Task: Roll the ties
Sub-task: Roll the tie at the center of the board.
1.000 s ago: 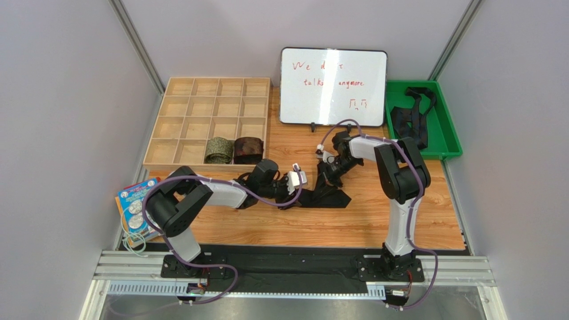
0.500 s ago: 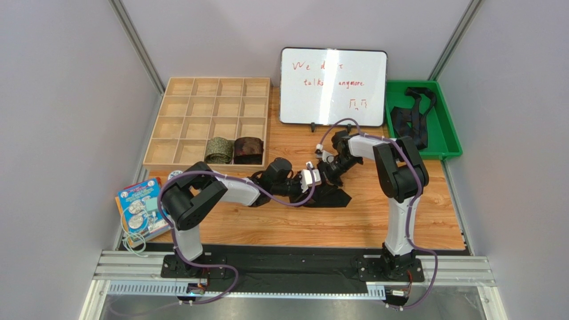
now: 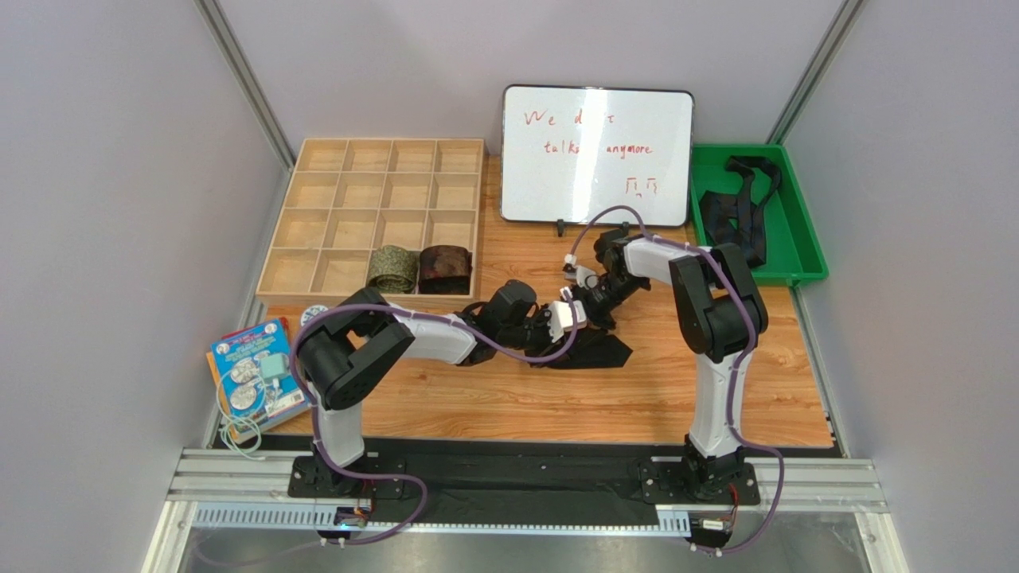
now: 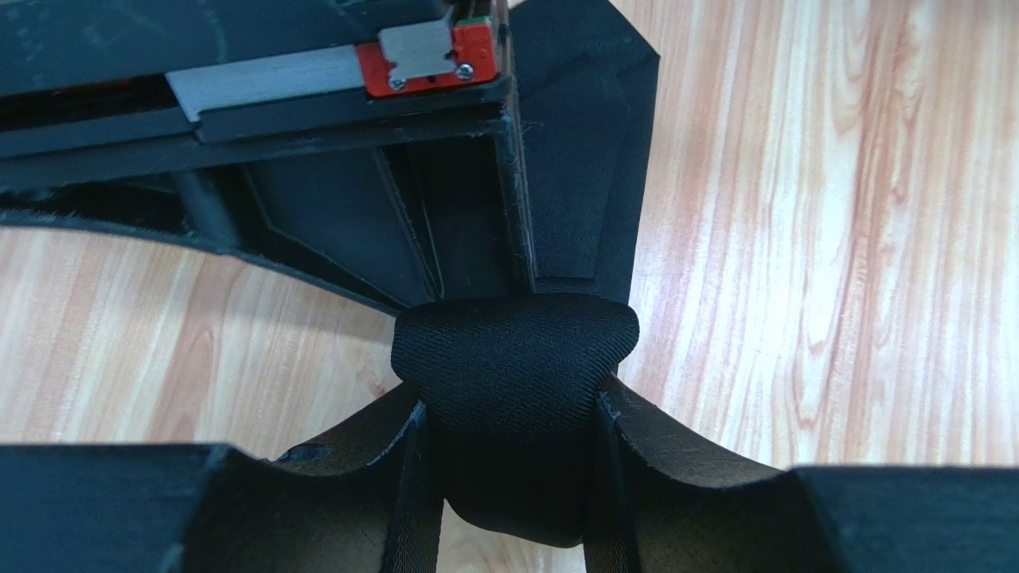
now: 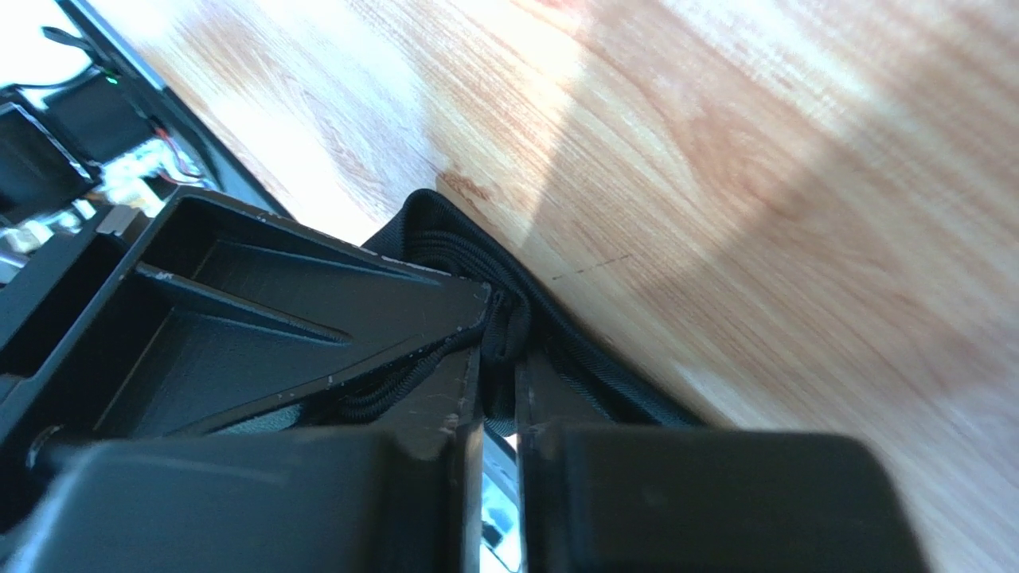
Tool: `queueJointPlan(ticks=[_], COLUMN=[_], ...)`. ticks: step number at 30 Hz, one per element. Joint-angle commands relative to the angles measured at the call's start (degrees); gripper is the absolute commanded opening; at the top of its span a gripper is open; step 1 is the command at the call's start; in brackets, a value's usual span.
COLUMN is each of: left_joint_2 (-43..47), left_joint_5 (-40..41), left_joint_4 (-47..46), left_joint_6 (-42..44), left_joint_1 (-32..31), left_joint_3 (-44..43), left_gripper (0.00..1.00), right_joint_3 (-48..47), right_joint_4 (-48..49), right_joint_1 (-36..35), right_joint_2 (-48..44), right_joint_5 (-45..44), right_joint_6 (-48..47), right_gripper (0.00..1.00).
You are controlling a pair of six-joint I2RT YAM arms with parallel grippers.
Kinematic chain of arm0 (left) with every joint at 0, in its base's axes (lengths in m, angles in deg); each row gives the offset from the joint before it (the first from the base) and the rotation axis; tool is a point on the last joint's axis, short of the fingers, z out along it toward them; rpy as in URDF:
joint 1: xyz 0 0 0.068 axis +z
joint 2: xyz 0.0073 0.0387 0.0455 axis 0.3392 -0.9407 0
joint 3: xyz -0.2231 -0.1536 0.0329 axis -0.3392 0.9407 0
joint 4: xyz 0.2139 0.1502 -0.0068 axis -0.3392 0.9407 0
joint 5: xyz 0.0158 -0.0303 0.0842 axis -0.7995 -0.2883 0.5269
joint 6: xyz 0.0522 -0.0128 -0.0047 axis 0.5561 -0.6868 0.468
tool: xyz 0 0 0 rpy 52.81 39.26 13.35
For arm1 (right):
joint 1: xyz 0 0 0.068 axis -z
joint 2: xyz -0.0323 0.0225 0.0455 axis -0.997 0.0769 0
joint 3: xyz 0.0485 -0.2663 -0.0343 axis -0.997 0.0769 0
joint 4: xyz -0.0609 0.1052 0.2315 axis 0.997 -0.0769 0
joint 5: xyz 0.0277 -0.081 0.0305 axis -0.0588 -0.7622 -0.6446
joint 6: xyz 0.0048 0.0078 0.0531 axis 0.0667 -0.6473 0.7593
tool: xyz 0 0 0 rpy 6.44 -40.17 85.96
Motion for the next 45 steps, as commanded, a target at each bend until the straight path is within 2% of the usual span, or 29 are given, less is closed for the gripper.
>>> queueJointPlan(ticks=[1, 2, 5, 7, 12, 14, 18, 24, 25, 30, 31, 33, 34, 37, 40, 41, 42, 45], left_joint_2=[-3.52, -3.52, -4.66, -6.42, -8.00, -8.00, -8.09, -8.00, -7.92, -7.04, -6.95, -6.60, -6.51, -6.33, -5.63, -4.76, -4.06, -0.02], left_joint_5=[5.26, 5.44, 5.79, 6.58, 7.02, 6.58, 6.23, 5.88, 5.79, 5.79, 5.62, 5.35, 5.00, 4.74, 4.39, 4.30, 4.04, 2.54], left_joint_4=[17.58, 18.30, 21.82, 25.67, 27.18, 27.54, 27.54, 27.71, 27.97, 27.89, 27.80, 27.97, 28.06, 28.24, 28.15, 27.98, 26.93, 22.37], left_joint_6=[5.95, 6.39, 7.01, 7.01, 7.36, 7.19, 6.93, 6.31, 6.31, 5.78, 5.61, 5.08, 4.82, 4.20, 3.33, 2.97, 2.10, 0.51], left_joint_1=[-1.49, -1.40, -1.49, -1.40, -1.40, -1.40, -1.31, -1.31, -1.31, -1.31, -1.23, -0.96, -0.96, -0.79, -0.70, -0.35, -0.17, 0.79], left_joint_3=[0.51, 0.51, -0.88, -2.29, -3.53, -3.70, -3.97, -4.41, -4.41, -4.23, -4.23, -4.41, -4.76, -5.29, -5.64, -5.64, -5.03, -2.66], left_gripper=[0.33, 0.32, 0.31, 0.31, 0.31, 0.31, 0.31, 0.33, 0.33, 0.35, 0.36, 0.36, 0.36, 0.40, 0.44, 0.48, 0.56, 0.67], right_joint_3=[-3.14, -3.41, -4.55, -5.25, -7.27, -6.84, -3.16, -1.48, -1.56, -0.69, -0.34, 0.63, 0.81, 1.07, 1.42, 1.77, 2.47, 3.53], right_joint_4=[-0.81, -2.12, -4.84, -6.52, -12.41, -12.59, -7.77, -0.47, 0.58, 0.24, -0.11, -0.02, -0.02, -0.02, 0.24, 0.59, 1.03, 1.74], right_joint_1=[-1.14, -0.79, 0.26, 1.22, 7.02, 8.00, 7.65, 4.49, 3.53, 2.64, 2.81, 2.72, 2.72, 2.81, 3.25, 3.43, 3.95, 4.66], right_joint_2=[-0.61, -1.14, -2.46, -3.07, -5.18, -7.38, -9.40, -7.65, -7.30, -4.66, -4.31, -4.40, -4.31, -3.70, -2.99, -2.90, -3.08, -3.08], right_joint_5=[-3.18, -3.18, -3.00, -2.57, 0.59, 2.97, 7.36, 6.40, 5.70, 0.26, -0.27, -1.15, -1.42, -2.82, -4.93, -5.90, -7.82, -10.73], right_joint_6=[-6.16, -6.43, -7.05, -7.74, -9.07, -8.19, -2.22, 0.16, 0.16, -3.17, -3.79, -4.49, -4.93, -6.07, -7.30, -7.40, -7.48, -8.19], right_gripper=[0.20, 0.28, 0.37, 0.40, 0.48, 0.56, 0.59, 0.59, 0.58, 0.39, 0.31, 0.24, 0.14, 0.00, 0.00, 0.00, 0.00, 0.00])
